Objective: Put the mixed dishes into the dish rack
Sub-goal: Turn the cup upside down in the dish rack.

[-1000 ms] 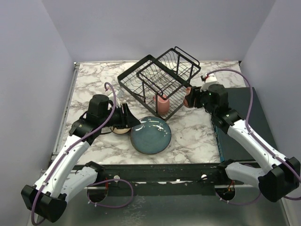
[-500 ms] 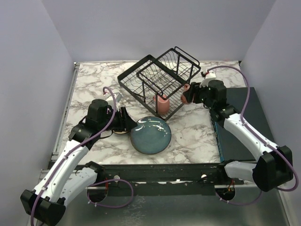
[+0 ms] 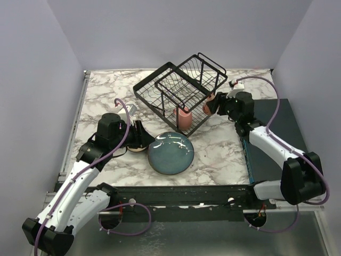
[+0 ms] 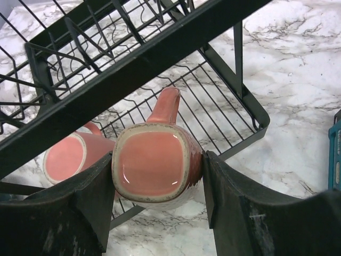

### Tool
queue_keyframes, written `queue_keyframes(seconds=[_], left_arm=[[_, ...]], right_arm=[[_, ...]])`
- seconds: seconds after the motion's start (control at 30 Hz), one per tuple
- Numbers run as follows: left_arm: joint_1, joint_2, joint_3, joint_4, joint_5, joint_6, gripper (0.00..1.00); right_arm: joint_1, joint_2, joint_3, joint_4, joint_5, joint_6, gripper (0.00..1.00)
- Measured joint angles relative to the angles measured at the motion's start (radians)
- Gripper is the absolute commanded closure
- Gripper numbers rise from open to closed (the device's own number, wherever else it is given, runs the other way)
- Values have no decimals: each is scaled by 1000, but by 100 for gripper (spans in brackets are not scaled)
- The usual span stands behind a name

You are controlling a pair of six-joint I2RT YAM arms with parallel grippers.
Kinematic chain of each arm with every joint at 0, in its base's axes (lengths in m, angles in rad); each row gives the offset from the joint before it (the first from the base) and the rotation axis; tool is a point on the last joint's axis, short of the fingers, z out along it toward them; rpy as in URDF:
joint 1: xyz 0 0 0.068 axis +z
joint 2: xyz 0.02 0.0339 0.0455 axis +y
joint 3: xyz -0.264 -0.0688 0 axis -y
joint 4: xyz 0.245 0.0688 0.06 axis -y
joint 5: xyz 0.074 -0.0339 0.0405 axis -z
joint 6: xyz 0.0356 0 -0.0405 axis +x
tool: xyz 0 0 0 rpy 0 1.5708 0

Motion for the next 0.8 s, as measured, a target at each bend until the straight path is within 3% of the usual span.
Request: queue_keyframes(seconds=[0.53,0.8], left_arm=[[0,-2,-2,0,-19,1,56],[0,-7,-2,0,-26,5,56]], right_arm=[[-19,127,-64,288,-22,71,100],[-19,213,-63,346,-22,92,100]])
